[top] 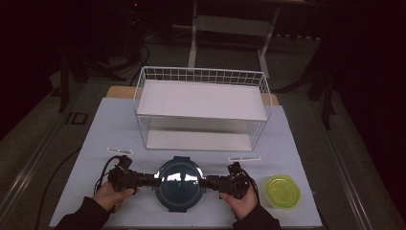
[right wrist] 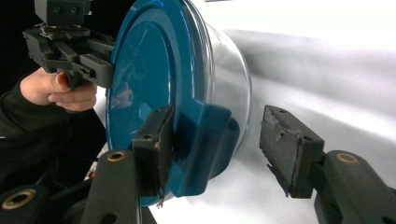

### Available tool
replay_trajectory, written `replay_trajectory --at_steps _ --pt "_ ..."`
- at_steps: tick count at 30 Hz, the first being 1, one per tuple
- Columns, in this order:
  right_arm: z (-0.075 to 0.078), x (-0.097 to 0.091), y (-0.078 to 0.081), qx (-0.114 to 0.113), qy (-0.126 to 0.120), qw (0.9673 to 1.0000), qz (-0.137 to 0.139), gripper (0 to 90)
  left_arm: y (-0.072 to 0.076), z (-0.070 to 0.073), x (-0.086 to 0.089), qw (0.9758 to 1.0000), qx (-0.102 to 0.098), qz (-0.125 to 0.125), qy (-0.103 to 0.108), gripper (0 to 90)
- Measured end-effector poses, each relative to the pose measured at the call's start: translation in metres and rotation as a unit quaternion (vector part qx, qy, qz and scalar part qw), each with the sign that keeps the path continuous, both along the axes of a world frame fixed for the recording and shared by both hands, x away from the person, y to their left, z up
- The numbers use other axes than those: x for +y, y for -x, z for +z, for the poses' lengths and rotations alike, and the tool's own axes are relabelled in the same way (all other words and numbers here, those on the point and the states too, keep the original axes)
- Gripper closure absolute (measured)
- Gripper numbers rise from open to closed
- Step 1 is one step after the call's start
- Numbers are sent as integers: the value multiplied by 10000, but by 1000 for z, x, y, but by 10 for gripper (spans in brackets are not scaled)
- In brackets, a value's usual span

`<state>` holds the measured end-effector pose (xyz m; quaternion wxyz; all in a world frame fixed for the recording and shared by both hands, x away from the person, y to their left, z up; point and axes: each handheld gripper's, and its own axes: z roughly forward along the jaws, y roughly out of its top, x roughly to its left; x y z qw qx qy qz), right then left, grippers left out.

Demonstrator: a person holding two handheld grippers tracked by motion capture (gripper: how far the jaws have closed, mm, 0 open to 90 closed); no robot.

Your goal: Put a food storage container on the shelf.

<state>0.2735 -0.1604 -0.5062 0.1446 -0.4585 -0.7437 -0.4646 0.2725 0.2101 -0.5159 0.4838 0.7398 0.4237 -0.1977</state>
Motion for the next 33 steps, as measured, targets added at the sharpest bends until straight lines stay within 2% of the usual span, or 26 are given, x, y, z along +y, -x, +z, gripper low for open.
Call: replay_trajectory --at_steps 5,7,11,12,13,16,18,21,27,33 --pt "-2 1 1 114 -95 9999 83 484 1 -1 0 10000 4 16 41 543" --pt "-3 1 2 166 -150 9997 74 526 1 -1 0 10000 -5 7 36 543" --pt "-4 1 2 275 -255 9992 100 538 2 -1 1 10000 -31 15 52 544" --pt "-7 -1 1 390 -403 9984 78 542 3 -2 0 10000 -11 35 76 545" --pt "-7 -1 1 390 -403 9984 78 542 3 -2 0 10000 -10 37 86 545" --pt "-12 -3 0 580 -572 9967 29 548 3 -4 1 9998 43 116 147 545" --pt "-12 -3 0 588 -603 9964 42 550 4 -4 1 9997 70 170 163 546" --pt "-8 -1 3 463 -503 9976 76 555 8 -2 1 9996 109 224 151 552" --pt "-5 -1 5 437 -468 9979 76 560 13 2 -1 9992 176 327 115 563" --pt "-5 -2 4 520 -482 9975 73 561 15 5 -3 9987 222 434 123 567"
